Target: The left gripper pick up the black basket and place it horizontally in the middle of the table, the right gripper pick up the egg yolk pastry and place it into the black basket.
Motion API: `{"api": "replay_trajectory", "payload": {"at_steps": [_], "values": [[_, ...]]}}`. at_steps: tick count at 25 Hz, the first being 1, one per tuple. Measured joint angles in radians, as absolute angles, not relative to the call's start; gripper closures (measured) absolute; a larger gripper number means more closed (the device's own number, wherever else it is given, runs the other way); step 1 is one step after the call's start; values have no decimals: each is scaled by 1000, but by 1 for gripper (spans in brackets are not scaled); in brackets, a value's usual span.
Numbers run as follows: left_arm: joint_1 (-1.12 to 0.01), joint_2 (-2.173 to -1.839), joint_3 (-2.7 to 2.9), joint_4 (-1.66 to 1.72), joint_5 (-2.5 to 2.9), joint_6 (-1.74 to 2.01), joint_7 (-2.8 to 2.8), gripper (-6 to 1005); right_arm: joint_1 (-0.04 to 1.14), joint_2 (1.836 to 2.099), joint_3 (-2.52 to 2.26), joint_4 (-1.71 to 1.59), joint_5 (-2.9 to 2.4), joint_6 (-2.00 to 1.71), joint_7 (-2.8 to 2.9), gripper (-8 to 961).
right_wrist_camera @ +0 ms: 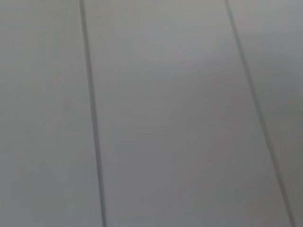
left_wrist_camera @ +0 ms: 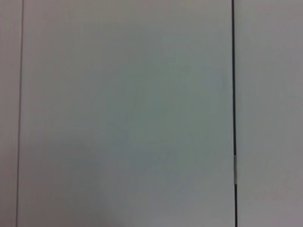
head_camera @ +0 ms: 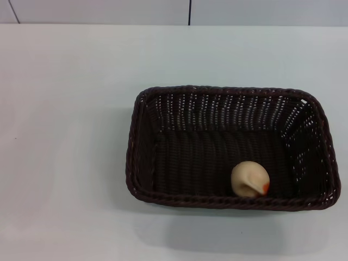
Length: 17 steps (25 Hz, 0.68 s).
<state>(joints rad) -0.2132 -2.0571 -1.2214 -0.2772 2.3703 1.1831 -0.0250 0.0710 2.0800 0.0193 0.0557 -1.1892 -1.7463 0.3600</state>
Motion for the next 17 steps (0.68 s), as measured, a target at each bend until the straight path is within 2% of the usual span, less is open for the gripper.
{"api": "replay_trajectory", "payload": {"at_steps": [17], "values": [[-213, -2063, -1218, -274, 2374, 1191, -33, 199, 69, 2084, 19, 57, -1192, -1720, 333, 134]]}}
